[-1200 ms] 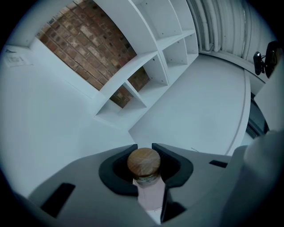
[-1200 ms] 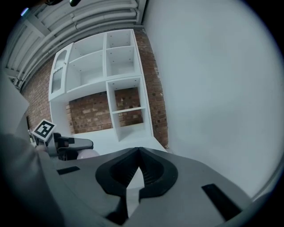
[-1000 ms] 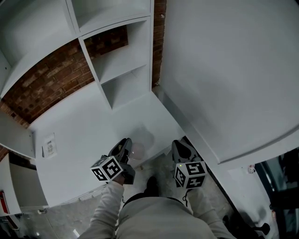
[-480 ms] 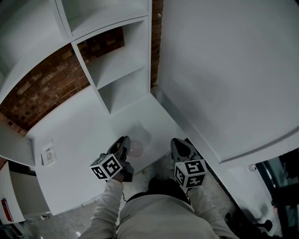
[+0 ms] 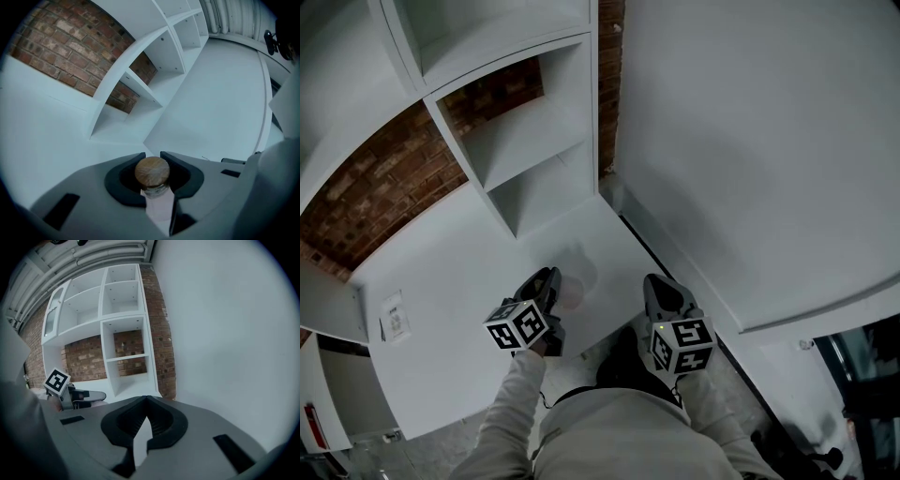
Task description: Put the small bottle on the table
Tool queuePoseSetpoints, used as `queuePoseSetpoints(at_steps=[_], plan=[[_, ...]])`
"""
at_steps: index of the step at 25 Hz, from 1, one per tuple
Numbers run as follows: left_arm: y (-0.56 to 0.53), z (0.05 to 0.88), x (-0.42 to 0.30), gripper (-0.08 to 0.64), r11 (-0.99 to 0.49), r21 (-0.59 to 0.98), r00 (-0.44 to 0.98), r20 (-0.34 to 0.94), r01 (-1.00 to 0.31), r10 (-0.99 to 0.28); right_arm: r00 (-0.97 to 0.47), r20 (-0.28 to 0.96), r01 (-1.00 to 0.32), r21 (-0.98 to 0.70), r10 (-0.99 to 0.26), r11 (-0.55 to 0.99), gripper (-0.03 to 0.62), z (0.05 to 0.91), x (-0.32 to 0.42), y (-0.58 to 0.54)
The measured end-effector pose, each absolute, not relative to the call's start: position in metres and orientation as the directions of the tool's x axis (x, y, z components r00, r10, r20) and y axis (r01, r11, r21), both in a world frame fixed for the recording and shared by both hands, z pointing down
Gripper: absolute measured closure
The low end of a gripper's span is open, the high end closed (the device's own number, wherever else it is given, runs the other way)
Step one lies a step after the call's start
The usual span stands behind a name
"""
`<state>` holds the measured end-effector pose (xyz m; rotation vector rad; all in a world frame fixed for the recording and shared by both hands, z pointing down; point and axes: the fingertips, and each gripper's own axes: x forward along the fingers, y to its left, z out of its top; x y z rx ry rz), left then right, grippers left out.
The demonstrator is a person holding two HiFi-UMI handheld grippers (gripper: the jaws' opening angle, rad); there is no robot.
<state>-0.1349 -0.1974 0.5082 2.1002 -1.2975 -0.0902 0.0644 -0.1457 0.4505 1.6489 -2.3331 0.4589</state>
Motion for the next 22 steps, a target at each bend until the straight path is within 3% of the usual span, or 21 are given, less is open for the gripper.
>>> queuePoseSetpoints(at_steps=[22], plan=[[-0.304,0.548,-0.071,0.451,-0.473,0.200,0.512,0.413,-0.858,-0.753,-0.327,0.410,-0.945,-0.123,-0.852,0.304,0.565,0.461,0.088,-0.206]])
